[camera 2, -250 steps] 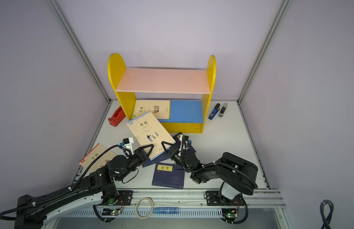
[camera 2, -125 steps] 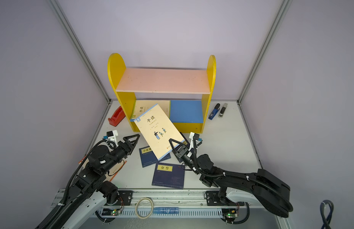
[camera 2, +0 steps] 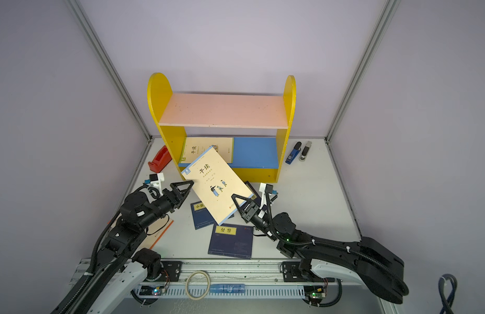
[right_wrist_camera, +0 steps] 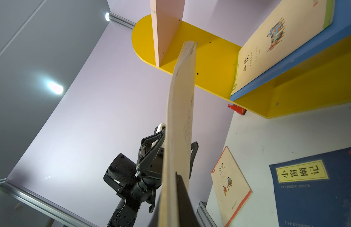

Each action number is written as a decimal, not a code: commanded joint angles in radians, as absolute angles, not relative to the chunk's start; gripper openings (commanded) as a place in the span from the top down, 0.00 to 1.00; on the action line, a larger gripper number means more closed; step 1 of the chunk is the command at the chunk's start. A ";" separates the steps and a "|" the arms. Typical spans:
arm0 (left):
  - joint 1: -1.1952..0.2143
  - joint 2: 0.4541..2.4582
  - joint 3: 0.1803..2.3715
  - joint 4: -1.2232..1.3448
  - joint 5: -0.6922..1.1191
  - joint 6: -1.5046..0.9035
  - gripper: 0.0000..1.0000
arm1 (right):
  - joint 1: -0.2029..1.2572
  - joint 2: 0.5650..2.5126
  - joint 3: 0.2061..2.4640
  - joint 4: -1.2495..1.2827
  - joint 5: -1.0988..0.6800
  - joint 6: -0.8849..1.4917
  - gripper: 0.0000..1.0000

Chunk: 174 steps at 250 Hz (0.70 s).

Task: Stacking books/files
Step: Pass the book.

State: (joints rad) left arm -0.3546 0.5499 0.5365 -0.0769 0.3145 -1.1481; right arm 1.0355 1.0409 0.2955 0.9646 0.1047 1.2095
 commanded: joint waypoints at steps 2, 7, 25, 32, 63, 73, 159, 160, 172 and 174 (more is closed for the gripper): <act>-0.334 0.558 0.525 0.009 0.374 -1.168 0.18 | 1.043 1.047 0.303 1.028 0.084 1.195 1.00; -0.330 0.557 0.523 0.012 0.374 -1.171 0.18 | 1.046 1.048 0.305 1.029 0.084 1.193 1.00; -0.314 0.544 0.507 0.037 0.368 -1.186 0.18 | 1.051 1.052 0.308 1.032 0.080 1.189 1.00; -0.307 0.536 0.500 0.052 0.366 -1.197 0.18 | 1.052 1.052 0.310 1.035 0.080 1.185 1.00; -0.282 0.467 0.430 0.164 0.263 -1.307 0.09 | 1.061 1.051 0.313 1.042 0.079 1.168 1.00; -0.275 0.456 0.429 0.175 0.231 -1.318 0.06 | 1.063 1.050 0.316 1.041 0.078 1.162 1.00; -0.259 0.629 0.494 0.326 0.379 -1.074 0.10 | 1.072 1.088 0.354 1.045 0.063 1.115 1.00; -0.259 0.629 0.493 0.326 0.380 -1.070 0.10 | 1.072 1.089 0.353 1.045 0.063 1.115 1.00; -0.249 0.635 0.498 0.317 0.384 -1.031 0.09 | 1.072 1.100 0.360 1.047 0.063 1.111 1.00; -0.247 0.637 0.499 0.316 0.388 -1.027 0.09 | 1.072 1.102 0.361 1.047 0.065 1.110 1.00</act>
State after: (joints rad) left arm -0.2626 0.6289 0.5056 0.1986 0.3405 -1.1374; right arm 1.0710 1.0821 0.3428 0.9890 0.0689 1.1358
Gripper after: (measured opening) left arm 0.906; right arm 0.069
